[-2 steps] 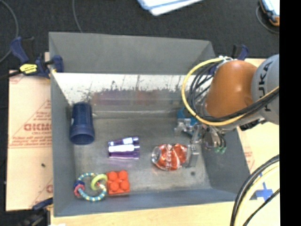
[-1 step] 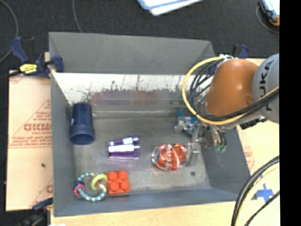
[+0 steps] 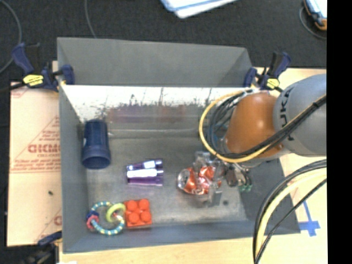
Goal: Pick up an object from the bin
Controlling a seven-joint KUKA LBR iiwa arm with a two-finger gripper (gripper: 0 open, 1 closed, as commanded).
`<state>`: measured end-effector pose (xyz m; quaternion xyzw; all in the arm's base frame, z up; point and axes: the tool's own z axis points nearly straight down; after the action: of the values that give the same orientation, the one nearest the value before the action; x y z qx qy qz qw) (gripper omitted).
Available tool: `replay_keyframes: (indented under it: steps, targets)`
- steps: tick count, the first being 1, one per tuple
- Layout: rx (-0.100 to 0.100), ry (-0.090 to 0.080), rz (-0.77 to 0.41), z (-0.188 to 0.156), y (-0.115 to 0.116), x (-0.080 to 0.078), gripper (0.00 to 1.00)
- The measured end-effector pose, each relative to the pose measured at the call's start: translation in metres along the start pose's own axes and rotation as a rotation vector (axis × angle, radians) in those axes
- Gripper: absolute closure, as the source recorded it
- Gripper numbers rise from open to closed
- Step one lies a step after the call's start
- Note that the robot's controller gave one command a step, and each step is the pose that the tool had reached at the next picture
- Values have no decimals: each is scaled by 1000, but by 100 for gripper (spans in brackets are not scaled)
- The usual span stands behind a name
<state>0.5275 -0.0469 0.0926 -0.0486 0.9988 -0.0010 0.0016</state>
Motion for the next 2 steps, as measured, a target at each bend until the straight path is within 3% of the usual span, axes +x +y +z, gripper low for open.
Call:
replay_keyframes:
  steps: [1,2]
  targets:
    - [-1,-5,137,22,-3,-10,0]
    - [2,-7,64,17,-30,-5,100]
